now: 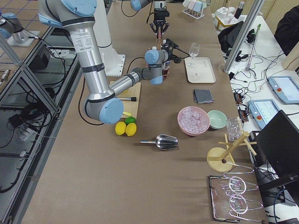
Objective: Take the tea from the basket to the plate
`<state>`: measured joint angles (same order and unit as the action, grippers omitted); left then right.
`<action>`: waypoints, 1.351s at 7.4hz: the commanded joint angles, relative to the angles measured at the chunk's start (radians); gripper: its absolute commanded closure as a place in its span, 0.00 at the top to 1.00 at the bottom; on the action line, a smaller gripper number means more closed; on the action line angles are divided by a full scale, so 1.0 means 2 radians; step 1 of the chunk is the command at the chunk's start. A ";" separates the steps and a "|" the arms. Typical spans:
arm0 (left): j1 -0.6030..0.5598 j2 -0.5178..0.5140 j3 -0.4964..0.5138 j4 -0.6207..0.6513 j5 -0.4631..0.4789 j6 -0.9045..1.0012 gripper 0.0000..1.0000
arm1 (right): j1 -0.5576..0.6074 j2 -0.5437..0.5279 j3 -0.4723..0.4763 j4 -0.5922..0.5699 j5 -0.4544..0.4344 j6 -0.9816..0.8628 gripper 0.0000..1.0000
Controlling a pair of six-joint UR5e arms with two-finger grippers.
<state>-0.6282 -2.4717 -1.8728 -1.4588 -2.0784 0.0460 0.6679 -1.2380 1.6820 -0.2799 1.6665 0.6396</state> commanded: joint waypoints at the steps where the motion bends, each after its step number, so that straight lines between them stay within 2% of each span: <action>1: 0.000 0.001 -0.001 0.000 0.001 0.000 0.00 | -0.029 0.001 0.010 -0.017 -0.032 -0.011 1.00; 4: 0.007 0.002 -0.002 0.000 0.001 0.000 0.00 | -0.053 0.002 0.022 -0.034 -0.058 -0.011 1.00; 10: 0.007 0.002 -0.002 0.000 0.001 0.000 0.00 | -0.071 -0.012 0.025 -0.032 -0.069 -0.016 1.00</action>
<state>-0.6137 -2.4682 -1.8775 -1.4587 -2.0770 0.0460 0.5303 -1.2500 1.7282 -0.3487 1.5320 0.6155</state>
